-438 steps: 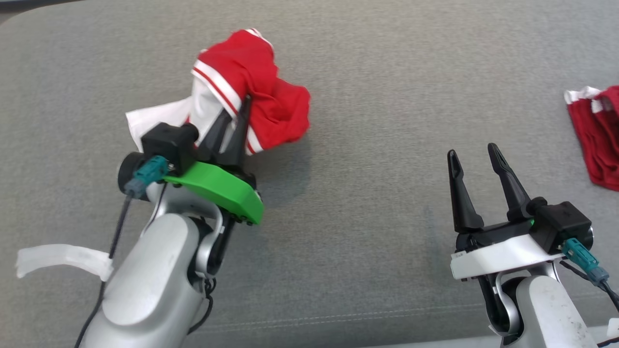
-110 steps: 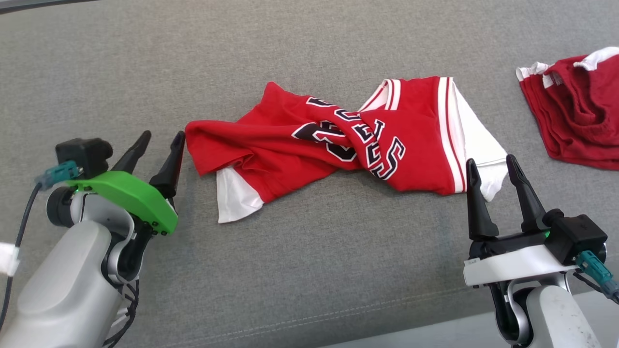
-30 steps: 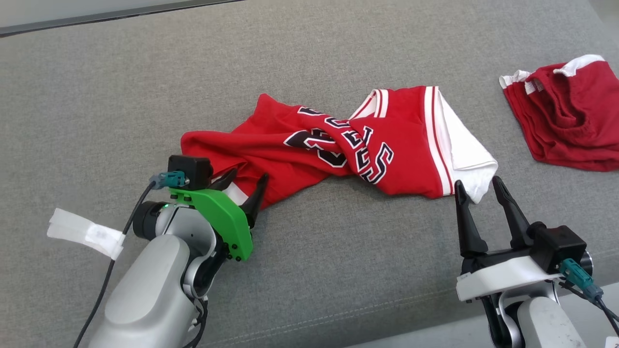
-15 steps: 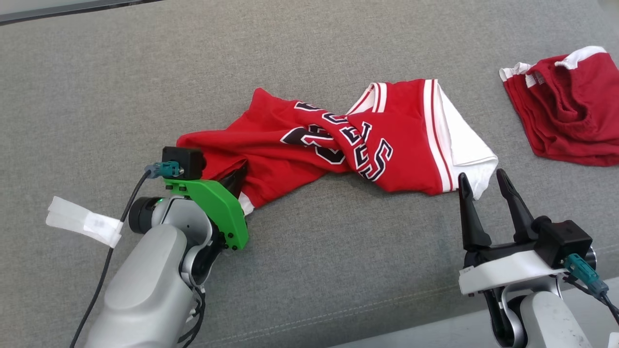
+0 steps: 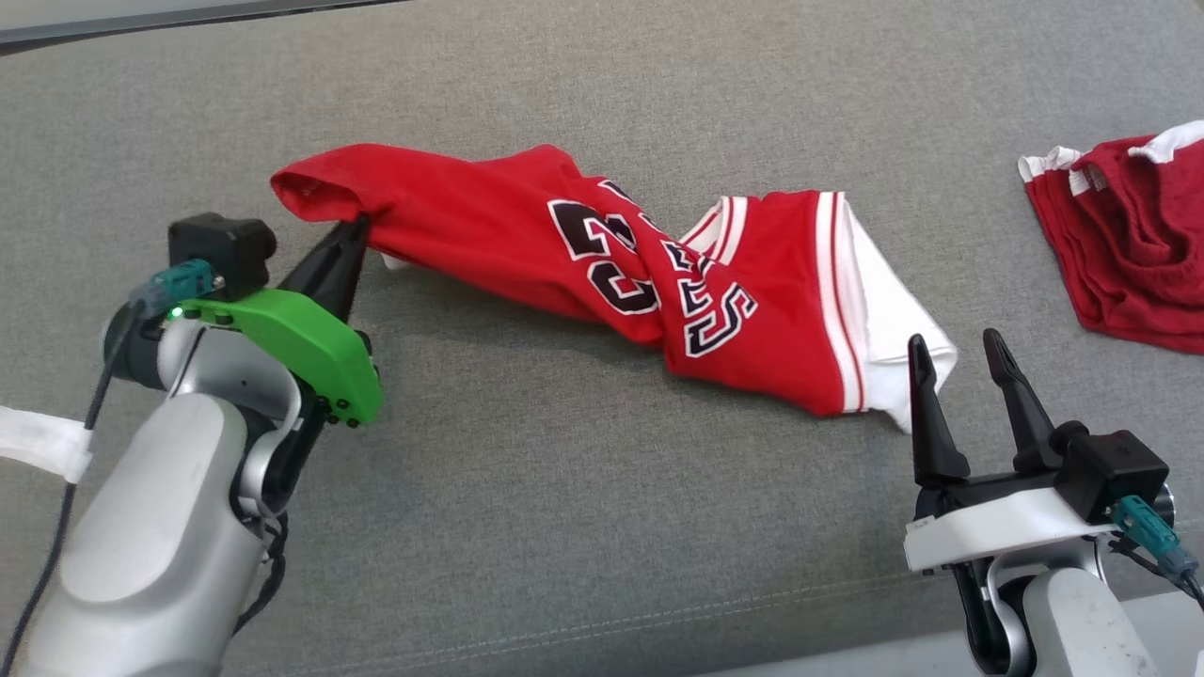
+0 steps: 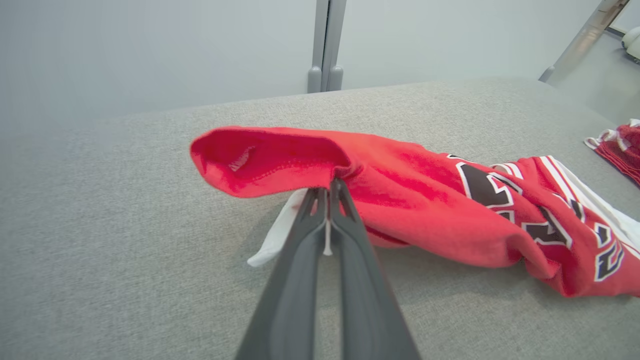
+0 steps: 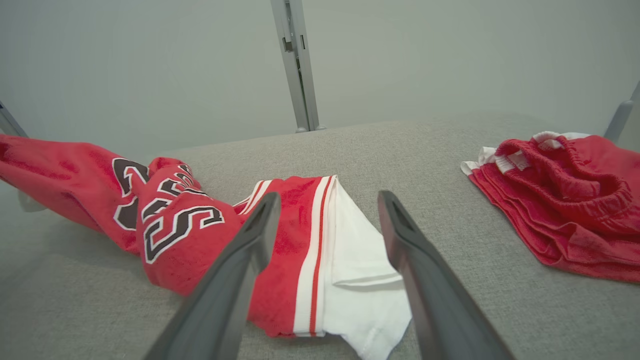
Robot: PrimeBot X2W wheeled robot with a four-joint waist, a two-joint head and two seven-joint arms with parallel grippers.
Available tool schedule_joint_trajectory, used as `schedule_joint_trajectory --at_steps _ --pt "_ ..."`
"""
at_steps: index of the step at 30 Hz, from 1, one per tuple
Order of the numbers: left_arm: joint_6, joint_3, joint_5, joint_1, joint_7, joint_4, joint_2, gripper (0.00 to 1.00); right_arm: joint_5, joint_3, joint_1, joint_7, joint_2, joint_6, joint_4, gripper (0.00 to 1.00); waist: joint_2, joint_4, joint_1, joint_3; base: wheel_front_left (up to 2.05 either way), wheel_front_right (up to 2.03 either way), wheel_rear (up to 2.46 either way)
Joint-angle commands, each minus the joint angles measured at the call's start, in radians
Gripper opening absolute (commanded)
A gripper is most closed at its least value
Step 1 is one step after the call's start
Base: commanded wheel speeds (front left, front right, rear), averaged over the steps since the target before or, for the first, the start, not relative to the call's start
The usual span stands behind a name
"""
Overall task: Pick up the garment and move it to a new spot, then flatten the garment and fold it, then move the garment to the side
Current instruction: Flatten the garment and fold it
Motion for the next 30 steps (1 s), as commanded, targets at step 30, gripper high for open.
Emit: schedule_joint_trajectory --at_steps 30 --pt "0.073 0.027 -0.116 0.463 -0.176 -0.060 -0.041 0.00 -0.015 -0.017 0.037 -0.003 -0.002 -0.001 0.018 1.00 -0.0001 0.065 0.0000 -0.049 0.00 0.00 0.00"
